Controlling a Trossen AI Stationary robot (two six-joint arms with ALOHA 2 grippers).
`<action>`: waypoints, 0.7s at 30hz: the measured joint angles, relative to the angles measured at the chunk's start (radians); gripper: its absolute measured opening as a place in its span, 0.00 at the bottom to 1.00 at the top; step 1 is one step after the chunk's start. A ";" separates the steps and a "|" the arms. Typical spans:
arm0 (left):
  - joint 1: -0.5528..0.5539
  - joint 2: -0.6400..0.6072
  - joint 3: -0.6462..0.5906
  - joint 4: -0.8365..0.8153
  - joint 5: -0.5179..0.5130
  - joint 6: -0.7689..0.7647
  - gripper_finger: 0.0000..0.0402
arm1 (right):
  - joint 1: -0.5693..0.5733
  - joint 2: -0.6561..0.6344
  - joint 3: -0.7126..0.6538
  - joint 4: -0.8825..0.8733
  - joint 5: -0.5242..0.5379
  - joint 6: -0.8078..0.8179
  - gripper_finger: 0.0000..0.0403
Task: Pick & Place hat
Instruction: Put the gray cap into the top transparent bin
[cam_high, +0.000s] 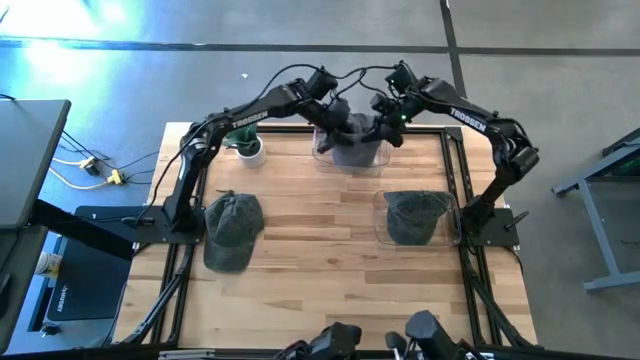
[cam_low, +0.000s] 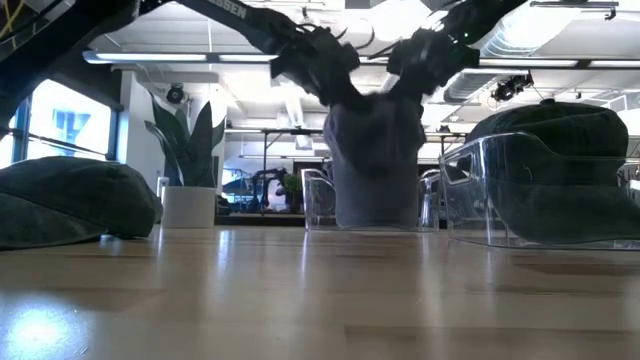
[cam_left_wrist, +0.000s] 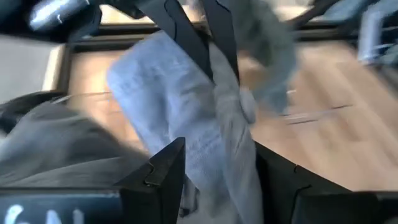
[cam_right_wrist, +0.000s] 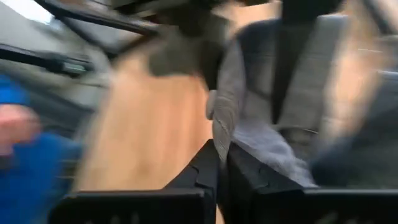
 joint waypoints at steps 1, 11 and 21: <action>0.004 -0.010 0.000 -0.006 0.019 0.000 0.38 | -0.003 0.000 0.000 -0.003 -0.049 0.009 0.04; 0.063 0.025 0.001 0.043 0.025 -0.078 0.38 | -0.099 0.033 0.000 0.095 0.151 0.046 0.02; 0.163 0.038 0.000 0.151 -0.131 -0.202 0.38 | -0.148 0.186 0.000 0.172 0.158 0.097 0.02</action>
